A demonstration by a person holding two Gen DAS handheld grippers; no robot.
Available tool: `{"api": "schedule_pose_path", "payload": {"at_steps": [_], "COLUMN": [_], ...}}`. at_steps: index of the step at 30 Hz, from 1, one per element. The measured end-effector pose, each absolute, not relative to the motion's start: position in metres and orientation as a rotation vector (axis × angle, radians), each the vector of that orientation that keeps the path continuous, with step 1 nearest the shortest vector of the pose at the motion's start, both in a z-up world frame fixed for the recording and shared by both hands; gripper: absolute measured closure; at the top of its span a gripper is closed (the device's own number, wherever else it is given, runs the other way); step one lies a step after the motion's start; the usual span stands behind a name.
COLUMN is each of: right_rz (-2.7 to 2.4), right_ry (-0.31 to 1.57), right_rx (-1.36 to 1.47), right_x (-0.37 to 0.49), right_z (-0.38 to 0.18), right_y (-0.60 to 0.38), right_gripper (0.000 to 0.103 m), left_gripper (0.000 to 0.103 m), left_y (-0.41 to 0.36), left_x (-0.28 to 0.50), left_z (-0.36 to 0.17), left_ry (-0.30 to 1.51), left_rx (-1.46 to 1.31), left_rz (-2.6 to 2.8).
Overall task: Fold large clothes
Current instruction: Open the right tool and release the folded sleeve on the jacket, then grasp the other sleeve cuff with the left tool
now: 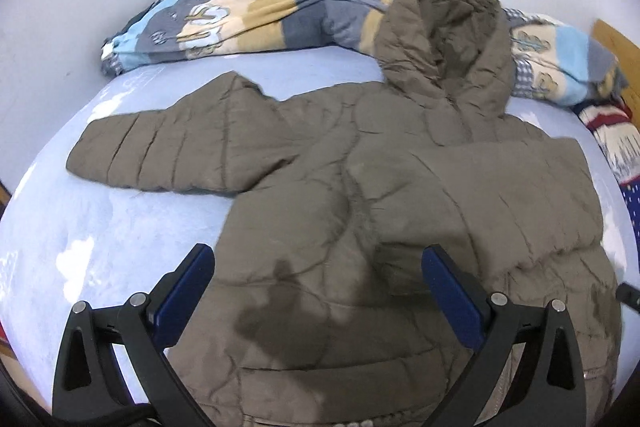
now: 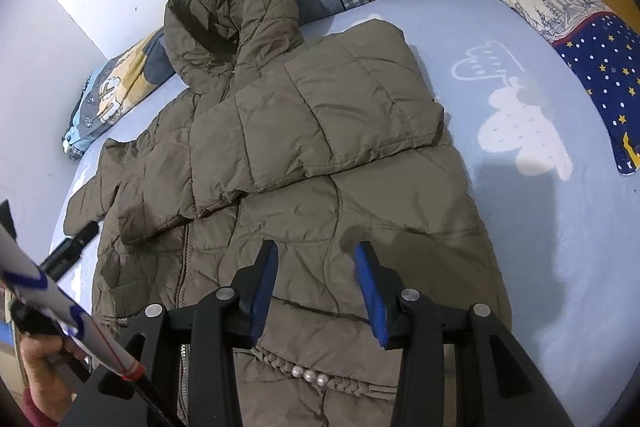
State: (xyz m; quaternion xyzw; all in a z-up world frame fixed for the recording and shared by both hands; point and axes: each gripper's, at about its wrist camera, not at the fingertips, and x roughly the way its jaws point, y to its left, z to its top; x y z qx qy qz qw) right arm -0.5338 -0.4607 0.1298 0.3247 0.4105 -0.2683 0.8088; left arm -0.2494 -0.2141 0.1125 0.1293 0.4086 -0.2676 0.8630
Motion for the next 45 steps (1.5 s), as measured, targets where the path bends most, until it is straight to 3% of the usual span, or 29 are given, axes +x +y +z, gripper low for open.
{"api": "schedule_pose_path", "payload": {"at_steps": [20,45], "right_rz": [-0.575,-0.584], "right_ry": [0.892,0.959], "right_rx": [0.683,0.652], "right_x": [-0.532,-0.519], "right_z": [0.127,0.108], "right_y": [-0.463,-0.462], "right_gripper": [0.055,0.054], "left_gripper": [0.000,0.000], "left_y": [-0.155,-0.051], "left_x": [-0.176,-0.060], "left_z": [0.125,0.101], "left_ry": [0.895,0.976], "left_rx": [0.127,-0.083], "left_rz": [-0.423,-0.218]}}
